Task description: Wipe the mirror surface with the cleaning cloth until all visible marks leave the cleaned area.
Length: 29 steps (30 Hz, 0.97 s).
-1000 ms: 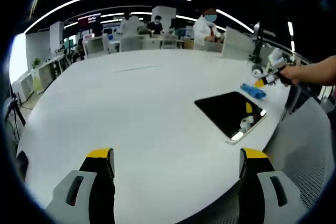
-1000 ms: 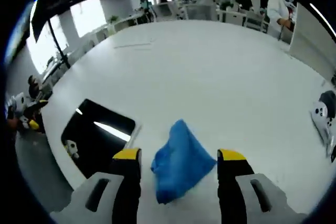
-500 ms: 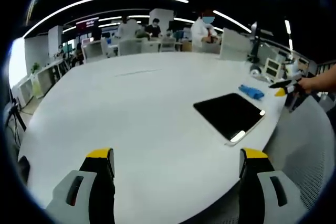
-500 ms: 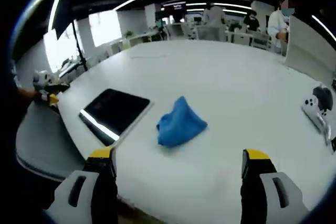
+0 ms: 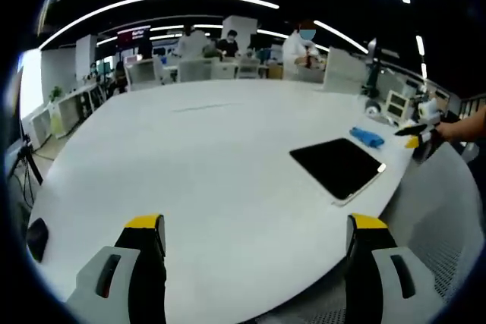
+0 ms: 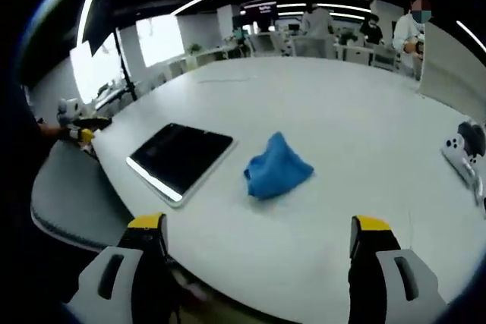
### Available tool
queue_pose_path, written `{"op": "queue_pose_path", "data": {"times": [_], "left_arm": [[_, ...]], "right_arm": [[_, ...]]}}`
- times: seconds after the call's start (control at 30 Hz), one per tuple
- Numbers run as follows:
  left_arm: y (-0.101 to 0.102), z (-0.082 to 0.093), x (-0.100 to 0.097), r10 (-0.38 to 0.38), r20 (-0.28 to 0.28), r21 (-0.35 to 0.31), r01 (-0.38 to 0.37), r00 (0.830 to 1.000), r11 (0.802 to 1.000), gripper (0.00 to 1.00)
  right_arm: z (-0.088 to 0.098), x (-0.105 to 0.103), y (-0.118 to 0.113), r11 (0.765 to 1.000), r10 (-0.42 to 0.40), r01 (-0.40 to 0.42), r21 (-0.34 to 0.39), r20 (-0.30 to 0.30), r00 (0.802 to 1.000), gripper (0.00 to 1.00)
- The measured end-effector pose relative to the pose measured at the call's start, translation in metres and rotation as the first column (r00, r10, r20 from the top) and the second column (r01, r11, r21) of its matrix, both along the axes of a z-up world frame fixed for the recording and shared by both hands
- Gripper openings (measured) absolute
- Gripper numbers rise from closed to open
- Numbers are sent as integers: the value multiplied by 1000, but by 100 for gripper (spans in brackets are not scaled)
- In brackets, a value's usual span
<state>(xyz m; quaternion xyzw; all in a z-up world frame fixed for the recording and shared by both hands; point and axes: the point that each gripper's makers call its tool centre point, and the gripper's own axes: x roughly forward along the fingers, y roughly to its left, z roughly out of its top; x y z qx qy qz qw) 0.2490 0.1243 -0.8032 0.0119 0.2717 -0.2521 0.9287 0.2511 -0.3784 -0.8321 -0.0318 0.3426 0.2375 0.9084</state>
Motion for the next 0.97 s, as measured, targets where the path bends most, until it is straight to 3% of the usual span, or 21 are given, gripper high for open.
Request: {"op": "queue_pose_path", "data": {"times": [0.07,0.3,0.47,0.7,0.83,0.97], "left_arm": [[-4,5,0,18,4,-43,-18,1000,999,99],[-12,10,2,-3,25,-17,3,1000,1000,99],[-10,11,5,21,22,-38,-20,1000,999,99],[-35,25,10,-18,56,-56,21,998,998,99],[-41,14,9,-35,48,-15,36,998,999,99],[-40,7,6,-36,19,-23,36,999,999,99]], "right_arm": [[1,-1,2,1000,6,-6,4,5,1000,100],[0,-3,3,1000,12,-12,13,5,1000,100],[1,-3,3,1000,20,-20,8,10,1000,100],[-1,-2,-1,999,31,-31,-21,13,999,100],[0,1,-3,999,38,-37,-34,30,999,100],[1,6,-2,999,43,-42,-35,45,998,100]]}}
